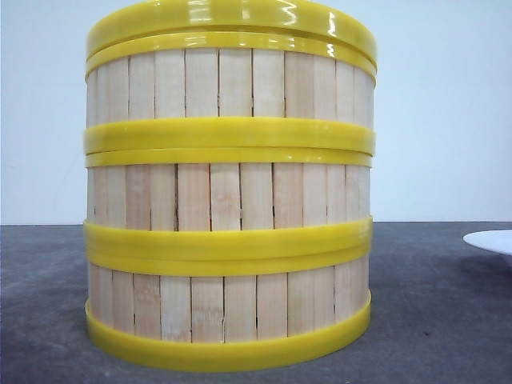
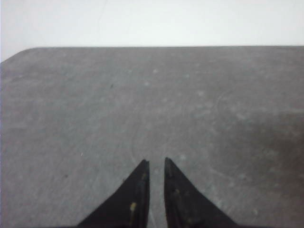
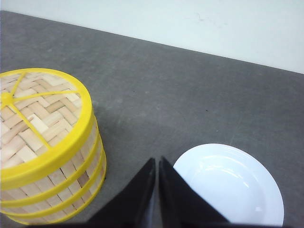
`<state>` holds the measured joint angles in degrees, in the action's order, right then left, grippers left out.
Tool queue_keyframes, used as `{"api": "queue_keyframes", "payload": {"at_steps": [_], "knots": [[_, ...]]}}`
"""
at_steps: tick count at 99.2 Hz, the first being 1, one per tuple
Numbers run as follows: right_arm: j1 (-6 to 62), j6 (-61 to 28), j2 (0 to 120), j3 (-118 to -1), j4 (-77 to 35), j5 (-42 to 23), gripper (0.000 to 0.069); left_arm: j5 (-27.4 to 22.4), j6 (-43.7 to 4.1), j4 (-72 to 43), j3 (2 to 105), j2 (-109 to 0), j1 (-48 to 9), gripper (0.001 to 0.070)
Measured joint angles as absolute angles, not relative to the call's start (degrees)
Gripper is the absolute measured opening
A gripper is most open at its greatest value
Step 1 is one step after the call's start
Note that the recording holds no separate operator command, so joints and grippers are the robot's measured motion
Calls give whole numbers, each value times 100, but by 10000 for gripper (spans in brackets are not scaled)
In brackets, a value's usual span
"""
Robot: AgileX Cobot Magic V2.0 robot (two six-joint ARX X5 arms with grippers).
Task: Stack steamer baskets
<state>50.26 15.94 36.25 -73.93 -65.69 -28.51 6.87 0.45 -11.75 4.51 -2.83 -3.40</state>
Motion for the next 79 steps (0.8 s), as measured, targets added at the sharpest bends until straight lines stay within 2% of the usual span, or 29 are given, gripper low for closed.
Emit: {"api": "queue_keyframes", "payload": {"at_steps": [79], "knots": [[5026, 1594, 3625, -7393, -6569, -2849, 7, 873, 43, -1009, 187, -25, -340, 29]]}}
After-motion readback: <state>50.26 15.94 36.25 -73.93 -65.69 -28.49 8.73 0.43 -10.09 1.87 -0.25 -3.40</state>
